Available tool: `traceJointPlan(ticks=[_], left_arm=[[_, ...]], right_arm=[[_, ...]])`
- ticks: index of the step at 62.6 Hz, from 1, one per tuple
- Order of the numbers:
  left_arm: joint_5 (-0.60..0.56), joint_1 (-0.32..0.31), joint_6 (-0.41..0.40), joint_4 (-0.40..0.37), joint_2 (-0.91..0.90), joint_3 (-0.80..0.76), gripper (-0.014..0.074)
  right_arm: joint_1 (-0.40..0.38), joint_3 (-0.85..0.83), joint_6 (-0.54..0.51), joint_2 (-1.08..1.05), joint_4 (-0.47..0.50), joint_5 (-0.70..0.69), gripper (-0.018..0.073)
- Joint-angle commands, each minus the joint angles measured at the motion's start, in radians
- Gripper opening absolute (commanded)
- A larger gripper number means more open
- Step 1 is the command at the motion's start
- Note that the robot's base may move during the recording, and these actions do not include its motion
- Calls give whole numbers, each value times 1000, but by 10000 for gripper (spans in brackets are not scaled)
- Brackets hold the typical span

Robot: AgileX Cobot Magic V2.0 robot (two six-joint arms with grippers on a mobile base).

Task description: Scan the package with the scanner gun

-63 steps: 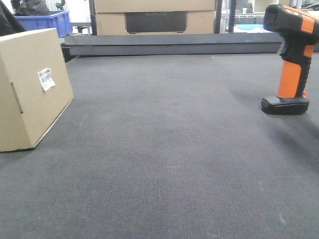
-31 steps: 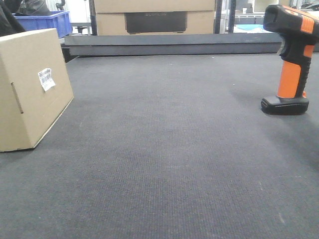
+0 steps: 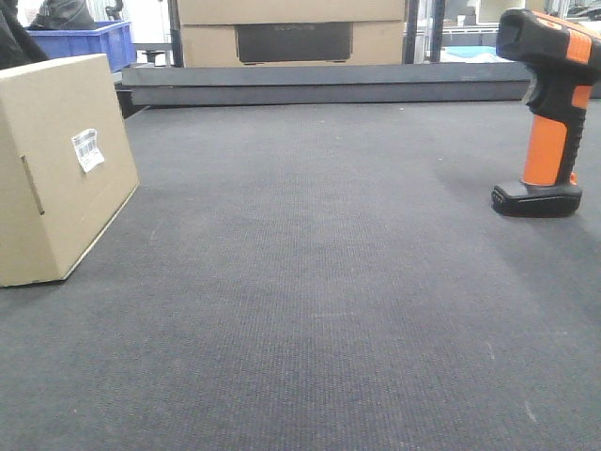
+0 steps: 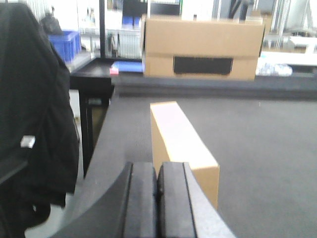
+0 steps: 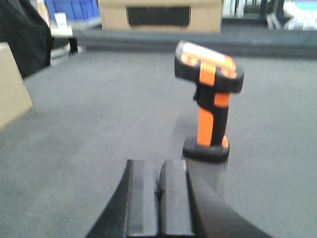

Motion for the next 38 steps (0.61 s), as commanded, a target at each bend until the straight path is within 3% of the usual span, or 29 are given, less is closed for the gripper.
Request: traceJointPlan(ticks=[1, 12, 38], left_arm=[[-11, 6, 1, 5, -19, 0, -99], [-11, 6, 1, 5, -19, 0, -100], [-11, 6, 1, 5, -19, 0, -100]], right_arm=[[1, 1, -9, -34, -8, -11, -157], [1, 1, -9, -53, 44, -15, -158], [1, 1, -9, -53, 44, -15, -158]])
